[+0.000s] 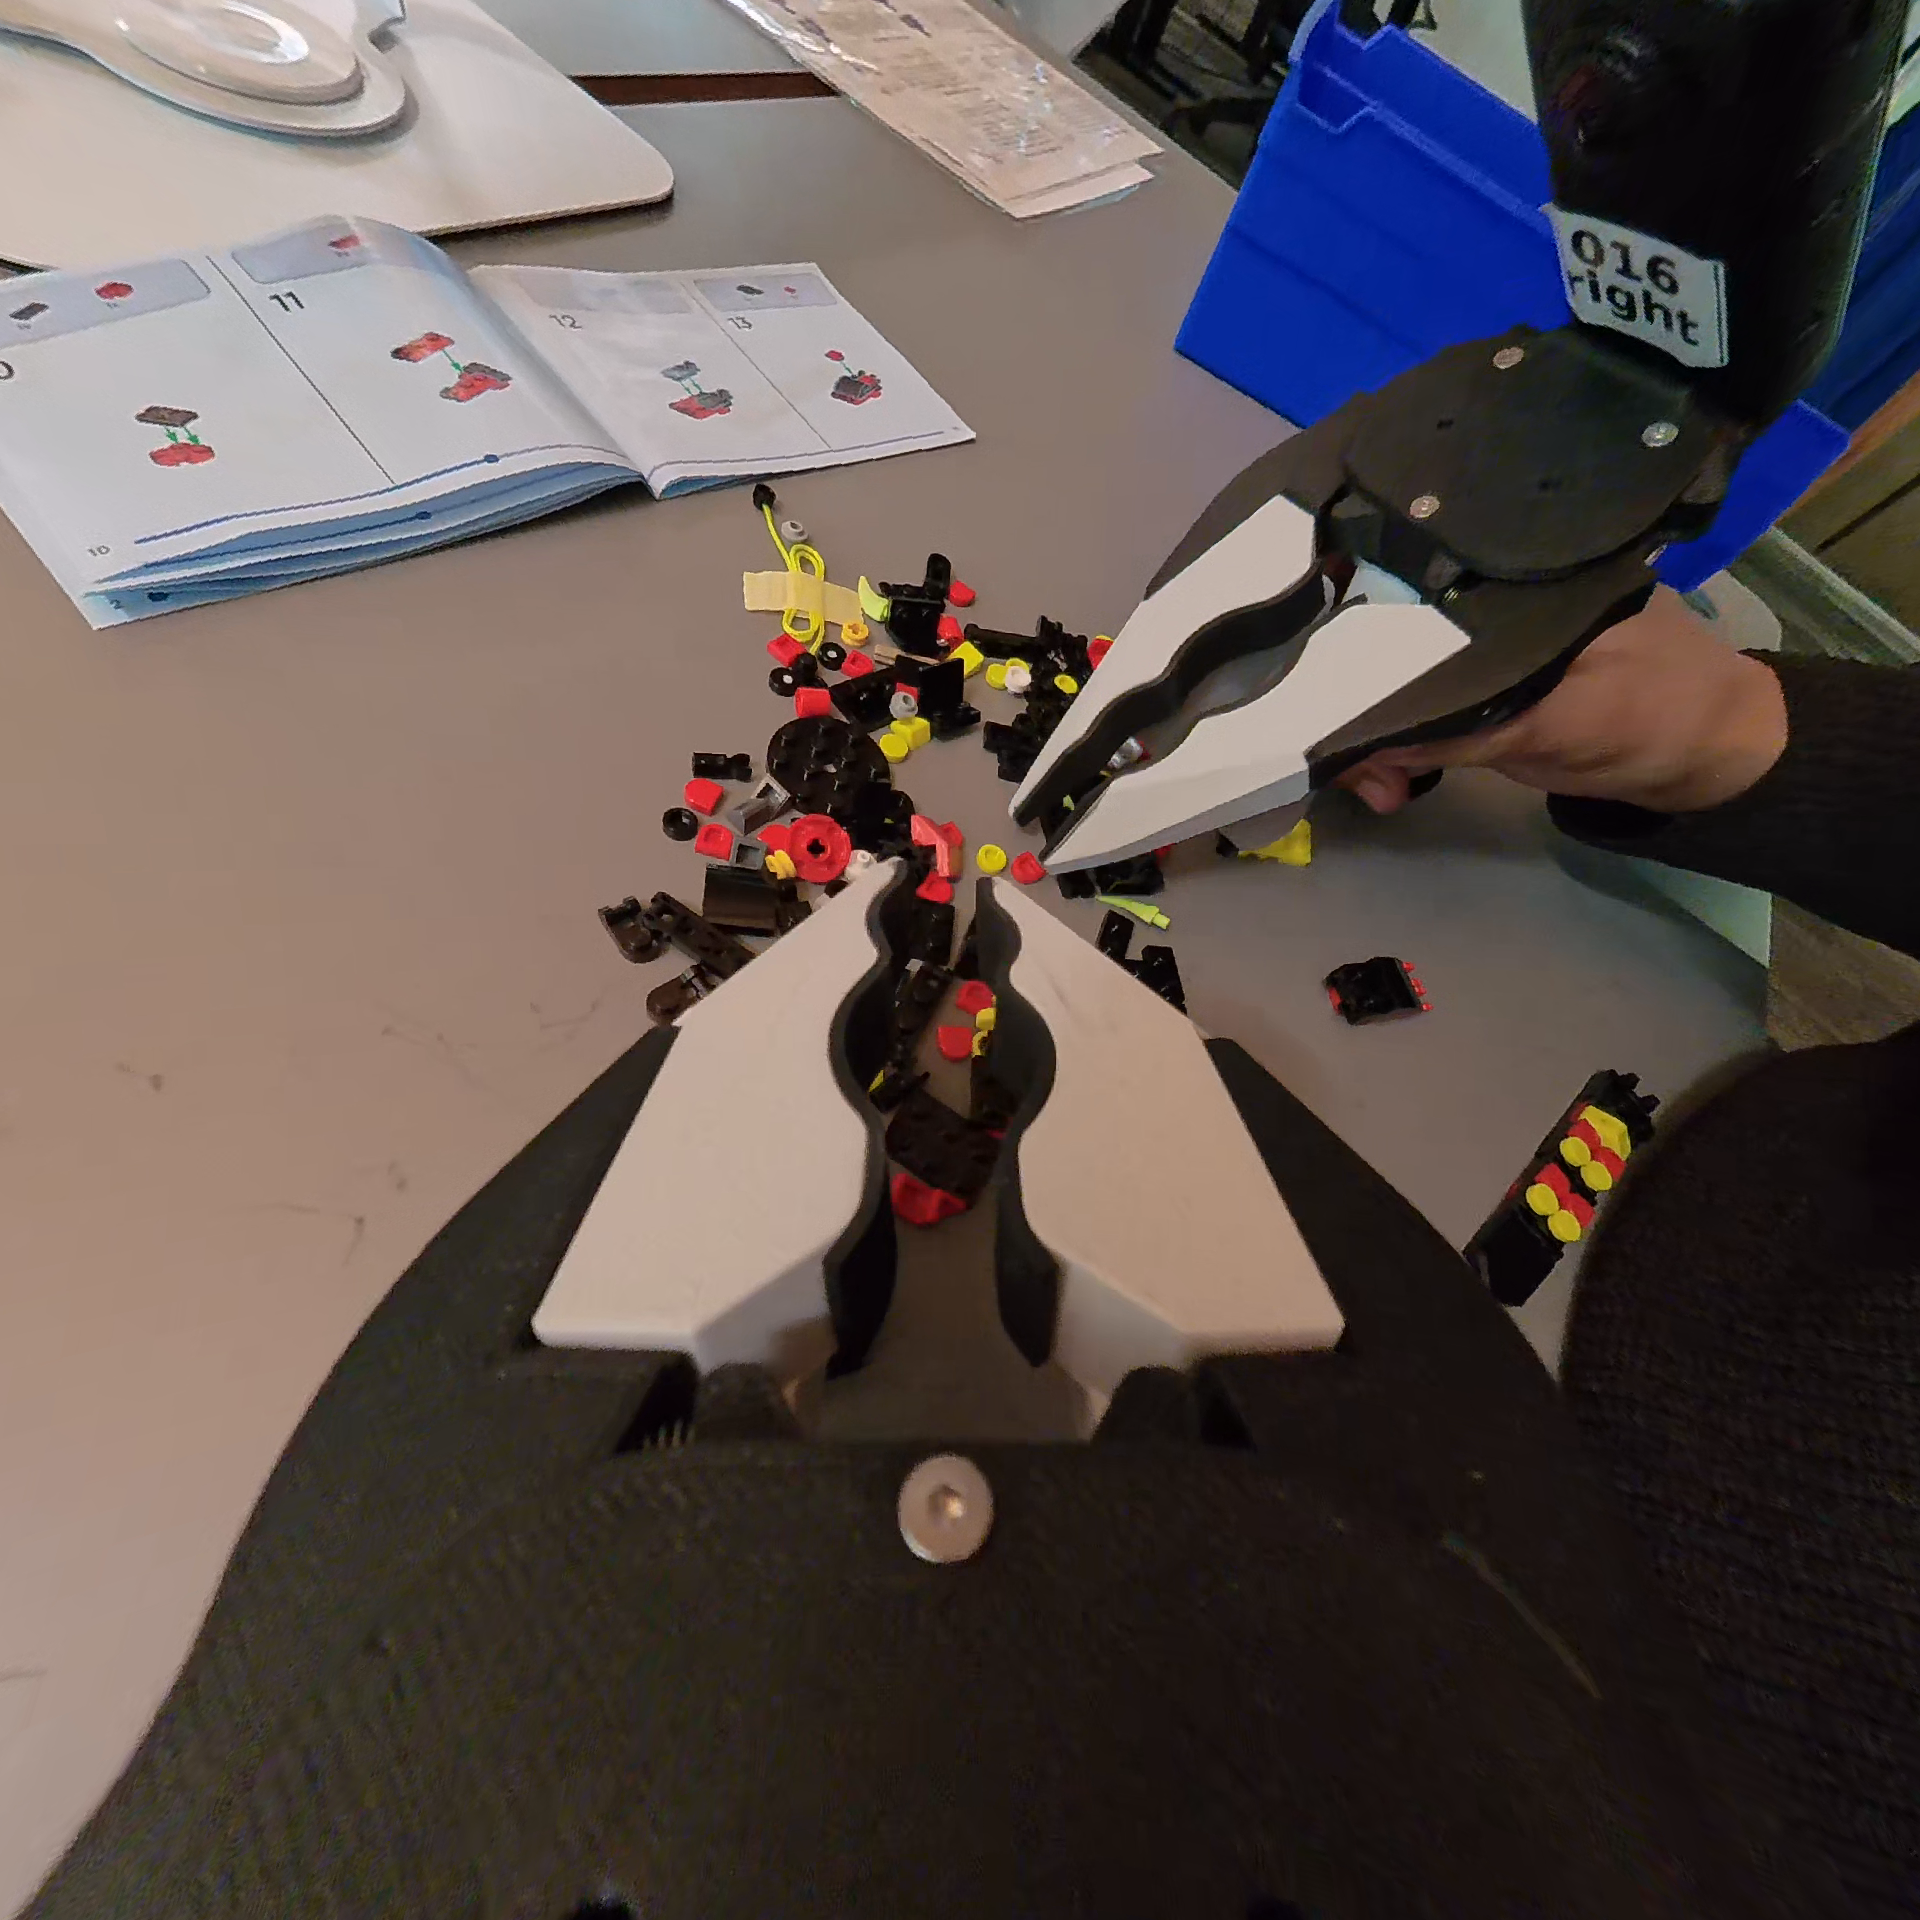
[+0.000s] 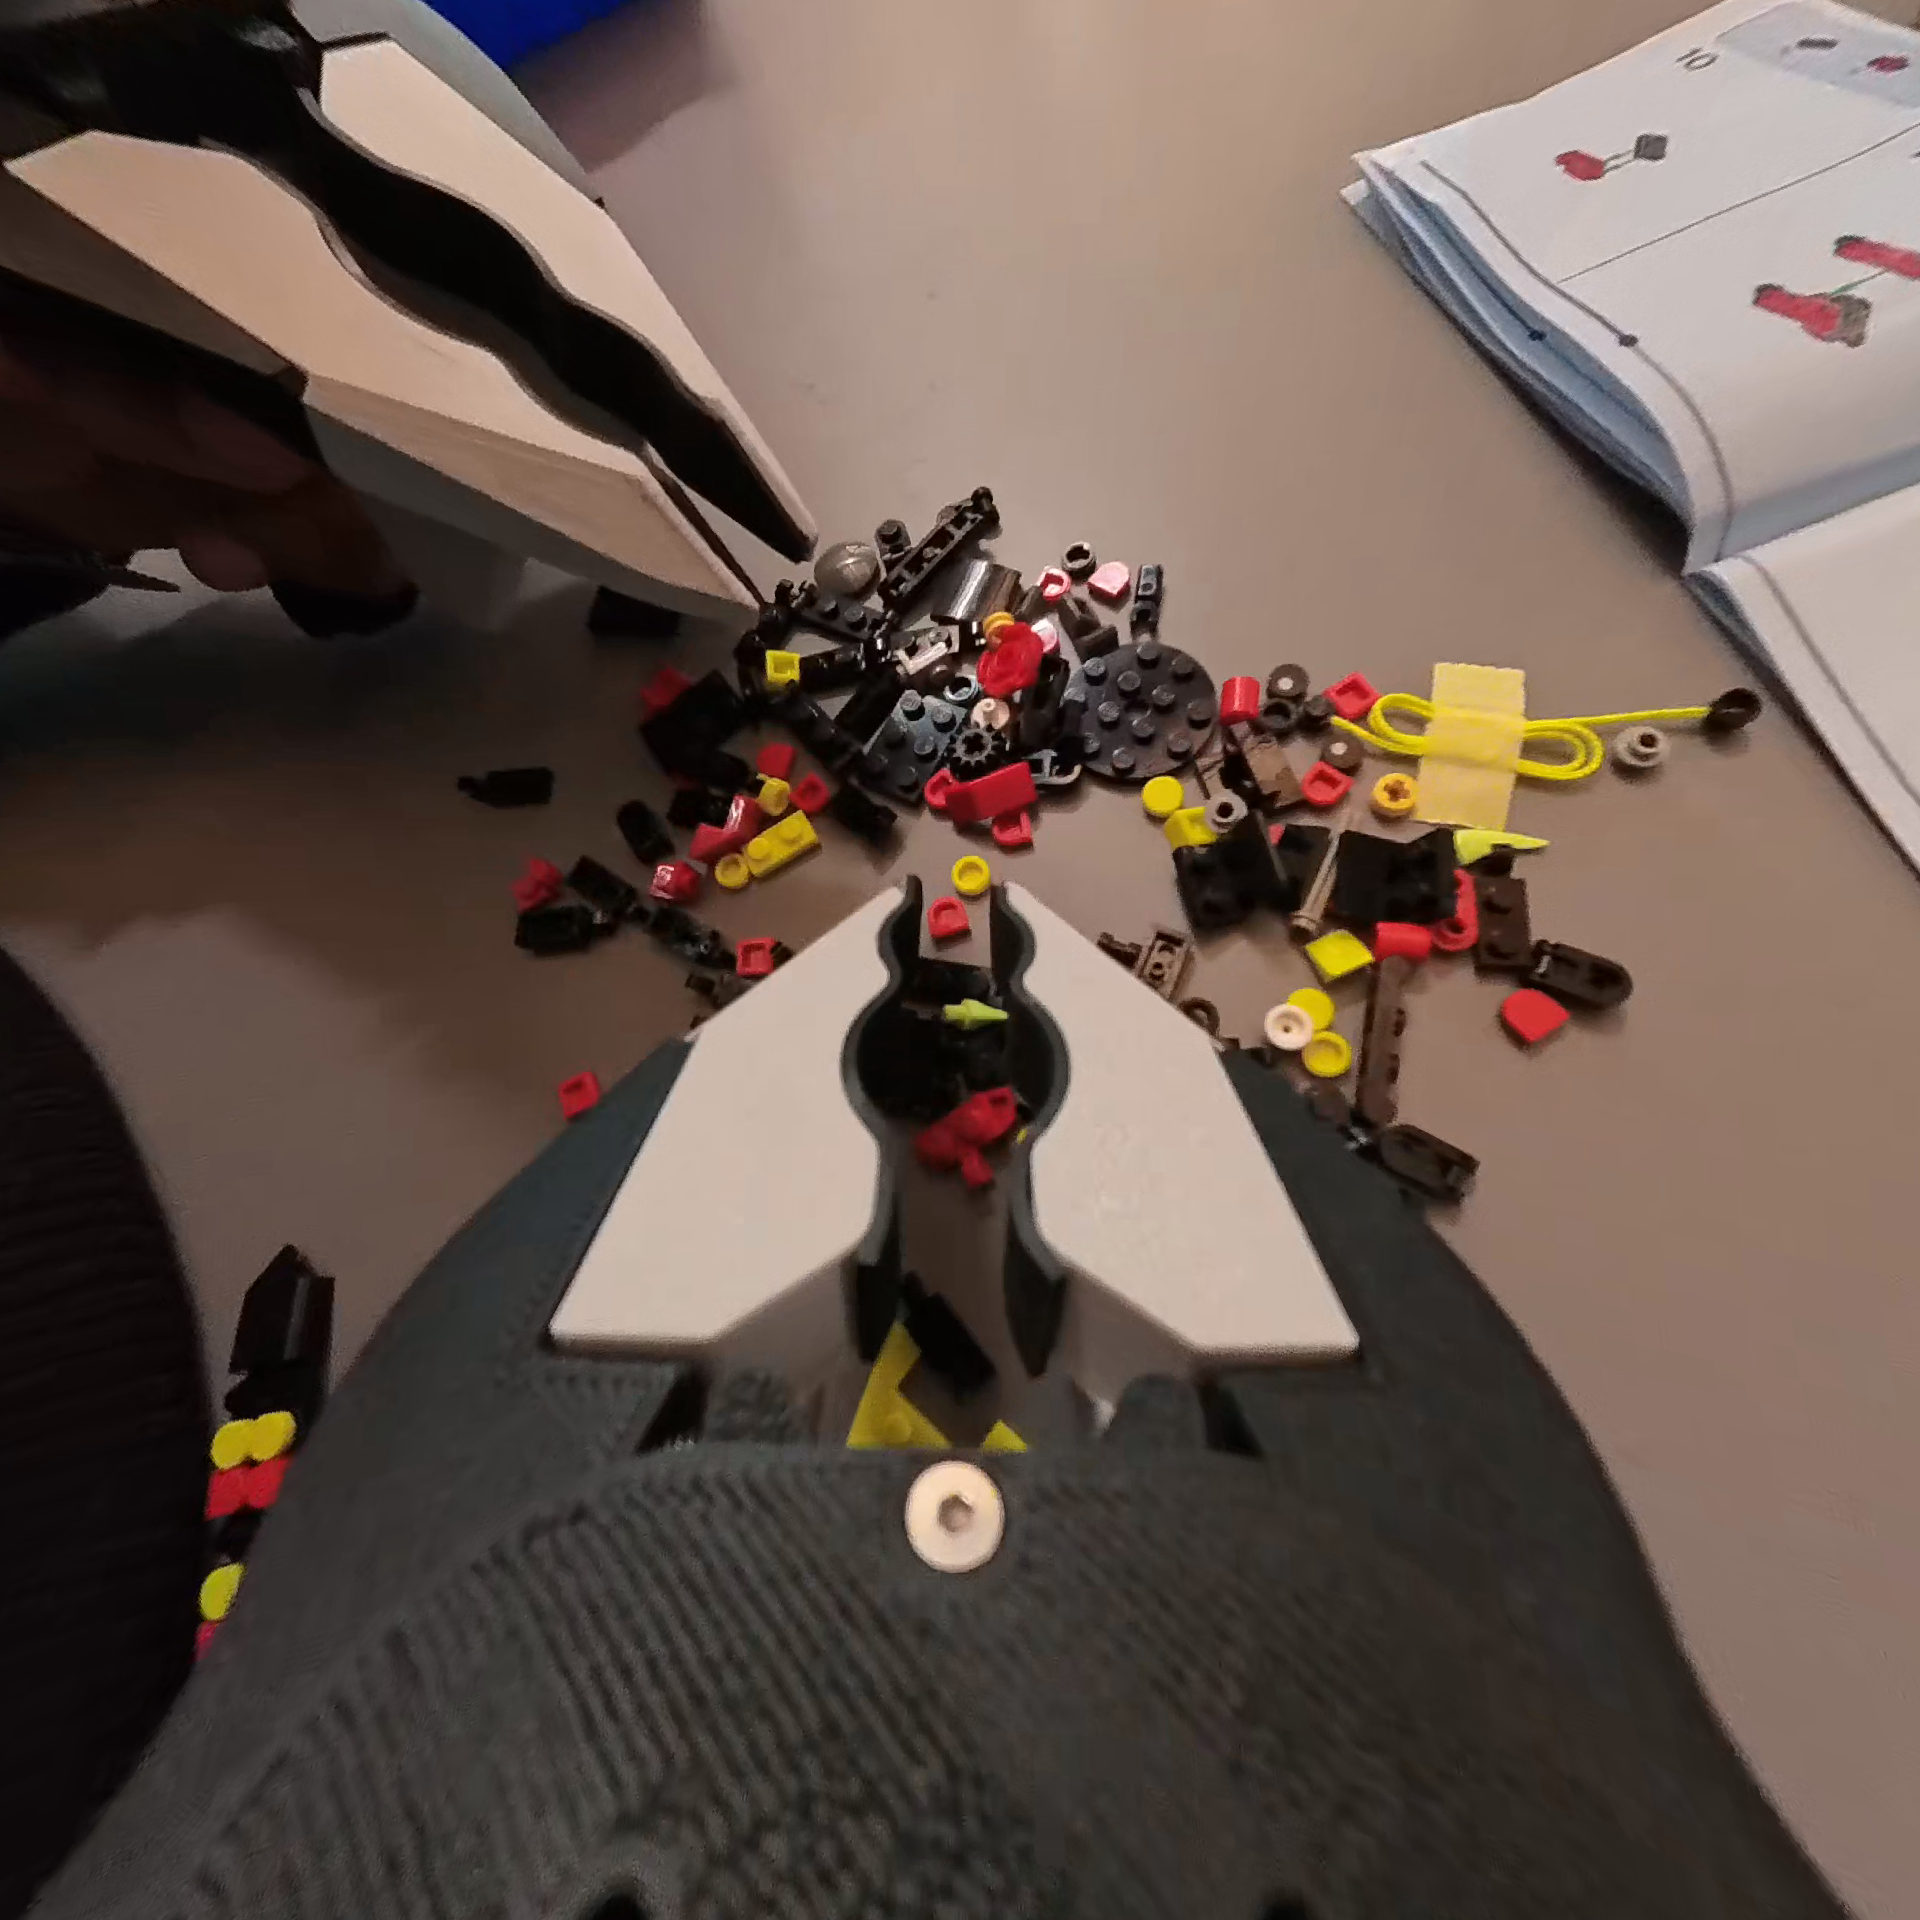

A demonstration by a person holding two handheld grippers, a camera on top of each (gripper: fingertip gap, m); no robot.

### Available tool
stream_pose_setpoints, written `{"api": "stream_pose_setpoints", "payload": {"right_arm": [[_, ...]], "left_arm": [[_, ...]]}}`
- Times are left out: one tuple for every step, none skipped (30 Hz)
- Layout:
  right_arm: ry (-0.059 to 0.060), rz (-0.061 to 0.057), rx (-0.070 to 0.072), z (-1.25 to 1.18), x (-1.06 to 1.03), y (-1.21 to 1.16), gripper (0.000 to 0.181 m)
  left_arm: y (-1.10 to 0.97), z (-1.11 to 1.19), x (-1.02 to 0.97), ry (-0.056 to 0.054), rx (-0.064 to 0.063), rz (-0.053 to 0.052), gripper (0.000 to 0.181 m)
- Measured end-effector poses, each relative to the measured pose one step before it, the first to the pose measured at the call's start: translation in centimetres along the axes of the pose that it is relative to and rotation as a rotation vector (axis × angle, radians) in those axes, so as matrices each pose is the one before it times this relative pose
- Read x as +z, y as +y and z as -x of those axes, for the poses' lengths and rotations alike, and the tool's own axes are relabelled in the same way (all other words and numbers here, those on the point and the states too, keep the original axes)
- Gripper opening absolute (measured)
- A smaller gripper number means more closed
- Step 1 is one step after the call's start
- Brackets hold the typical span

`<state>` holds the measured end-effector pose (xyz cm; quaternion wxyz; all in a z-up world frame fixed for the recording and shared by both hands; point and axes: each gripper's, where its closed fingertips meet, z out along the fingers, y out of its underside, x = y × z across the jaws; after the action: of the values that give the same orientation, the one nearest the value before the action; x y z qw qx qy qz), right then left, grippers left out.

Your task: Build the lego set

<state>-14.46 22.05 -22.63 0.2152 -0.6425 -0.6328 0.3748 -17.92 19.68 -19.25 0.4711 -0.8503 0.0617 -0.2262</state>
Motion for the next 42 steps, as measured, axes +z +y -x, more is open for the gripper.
{"api": "stream_pose_setpoints", "payload": {"right_arm": [[-0.0003,0.0041,-0.0012,0.038,0.058,0.076,0.012],[-0.0016,0.0038,-0.0014,0.075,0.065,0.073,0.013],[-0.0004,0.0044,-0.0018,0.054,0.068,0.076,0.013],[0.0012,0.006,-0.0029,0.04,0.067,0.106,0.013],[0.002,0.0067,-0.0046,0.019,0.055,0.108,0.013],[0.0033,0.0047,-0.0058,0.017,0.06,0.08,0.013],[0.0035,0.002,-0.0053,0.0,0.018,0.021,0.013],[0.0023,0.0011,-0.0036,0.022,0.008,0.008,0.013],[0.0016,0.0008,-0.0023,0.002,0.003,0.0,0.013],[0.0012,0.0001,-0.0014,-0.007,0.011,-0.004,0.013],[0.0007,-0.0005,-0.0002,-0.001,-0.002,0.0,0.013],[0.0009,-0.0004,0.0004,-0.003,0.011,0.002,0.013],[0.0013,0.0003,0.0001,-0.019,0.005,-0.002,0.012],[0.0017,0.0009,-0.0001,-0.017,0.01,0.013,0.011],[0.0028,0.0008,-0.0004,-0.023,0.004,0.02,0.01],[0.0025,0.0003,-0.0009,-0.023,0.015,0.006,0.008],[0.0009,0.0002,-0.0005,0.004,0.002,0.004,0.007],[0.0001,0.0008,0.0002,0.011,-0.003,-0.003,0.007],[0.0004,0.0009,0.0001,0.005,-0.005,0.013,0.007],[0.0014,0.0006,-0.0007,-0.002,-0.015,0.009,0.007],[0.002,-0.0011,-0.0006,-0.015,-0.025,-0.023,0.007],[0.0,-0.0063,0.0012,0.009,-0.07,-0.108,0.006],[-0.0041,-0.0138,0.0048,0.062,-0.124,-0.237,0.006],[-0.008,-0.02,0.0095,0.115,-0.174,-0.337,0.006],[-0.0102,-0.0243,0.0139,0.111,-0.209,-0.409,0.006],[-0.0124,-0.0278,0.018,0.12,-0.234,-0.459,0.007],[-0.0155,-0.0309,0.0224,0.122,-0.251,-0.49,0.007],[-0.019,-0.0337,0.027,0.153,-0.275,-0.529,0.006],[-0.0226,-0.035,0.0303,0.186,-0.263,-0.536,0.006],[-0.0271,-0.0333,0.0309,0.229,-0.274,-0.486,0.006],[-0.0308,-0.0284,0.0274,0.282,-0.249,-0.391,0.006],[-0.0261,-0.0211,0.0214,0.237,-0.219,-0.266,0.006],[-0.0146,-0.0127,0.0152,0.106,-0.176,-0.149,0.006],[-0.0066,-0.0055,0.0089,0.02,-0.126,-0.051,0.006],[-0.003,-0.0015,0.0037,0.005,-0.098,0.005,0.006],[-0.0013,-0.0002,0.0009,0.015,-0.057,0.017,0.006],[-0.002,-0.0002,0.0002,0.041,-0.023,-0.01,0.006],[-0.0036,-0.0006,0.0004,0.09,-0.003,-0.009,0.006],[-0.0043,-0.0002,0.0006,0.092,0.025,-0.009,0.006],[-0.0038,0.0012,0.0005,0.085,0.026,0.029,0.005],[-0.0026,0.0021,-0.0001,0.066,0.035,0.049,0.005],[-0.0011,0.0014,-0.0008,0.047,0.027,0.037,0.005]], "left_arm": [[0.003,-0.007,0.0,-0.0004,0.0011,0.0007,0.009],[0.024,0.004,0.007,-0.0003,0.0003,0.0014,0.009],[0.041,0.012,0.011,-0.0002,-0.0006,0.0015,0.009],[0.021,0.01,0.007,0.0001,-0.0011,0.0008,0.009],[0.003,0.007,0.012,0.0004,-0.0009,0.0005,0.009],[0.01,-0.005,0.014,0.0001,-0.0002,0.0004,0.009],[0.02,0.004,0.004,-0.0004,0.0005,0.0008,0.009],[0.025,0.018,0.019,-0.0007,0.0006,0.0014,0.009],[0.03,0.002,0.013,-0.0001,0.0001,0.0013,0.01],[0.014,-0.007,0.007,0.0007,-0.0006,0.0008,0.01],[0.019,-0.003,0.018,0.0008,-0.0007,0.0009,0.01],[0.03,-0.007,0.012,0.0004,-0.0003,0.0013,0.01],[0.017,0.007,0.005,0.0,0.0001,0.001,0.01],[0.006,0.0,-0.003,0.0001,0.0001,0.0004,0.01],[0.014,-0.003,0.002,0.0004,-0.0002,0.0004,0.01],[0.002,-0.005,-0.001,0.0002,-0.0003,0.0001,0.01],[0.003,0.0,-0.001,0.0001,0.0002,0.0002,0.01],[0.009,-0.003,0.001,-0.0002,0.0004,0.0005,0.01],[0.008,0.005,0.01,0.0001,0.0001,0.0004,0.01],[0.004,-0.019,0.003,0.0006,-0.0002,0.0002,0.01],[0.001,-0.01,0.009,0.0005,0.0004,0.0004,0.01],[0.001,-0.015,0.001,0.0001,0.0011,0.0005,0.01],[-0.003,-0.023,-0.002,0.0005,0.0012,-0.0002,0.01],[-0.016,-0.029,-0.014,0.001,0.001,-0.0009,0.01],[-0.037,-0.045,-0.012,0.002,0.001,-0.0018,0.01],[-0.06,-0.062,-0.014,0.0029,0.0015,-0.0032,0.011],[-0.076,-0.073,-0.015,0.0028,0.0019,-0.0042,0.01],[-0.068,-0.056,-0.019,0.0018,0.0022,-0.0036,0.01],[-0.015,-0.016,0.0,-0.0006,0.0016,-0.0005,0.01],[0.045,0.015,0.038,-0.0016,0.0011,0.0024,0.011],[0.068,0.035,0.039,-0.0015,0.0003,0.0033,0.01],[0.054,0.022,0.041,-0.0005,-0.0006,0.0024,0.01],[0.025,0.0,0.024,0.0005,-0.0013,0.0008,0.01],[-0.012,0.0,0.006,0.0004,-0.0009,-0.0004,0.01],[-0.017,0.002,0.0,-0.0004,-0.0001,-0.0006,0.01],[0.001,0.011,-0.005,-0.0007,0.0005,-0.0003,0.01],[-0.001,0.001,0.01,-0.0002,0.0005,0.0002,0.01],[0.016,-0.006,0.011,0.0004,0.0002,0.0009,0.01],[0.031,-0.016,0.017,0.0007,0.0003,0.0013,0.01],[0.021,-0.012,0.008,0.0002,0.0008,0.0008,0.01],[-0.008,-0.024,-0.009,0.0004,0.0012,0.0001,0.01],[-0.011,-0.027,-0.012,0.0003,0.0012,-0.0005,0.01]]}}
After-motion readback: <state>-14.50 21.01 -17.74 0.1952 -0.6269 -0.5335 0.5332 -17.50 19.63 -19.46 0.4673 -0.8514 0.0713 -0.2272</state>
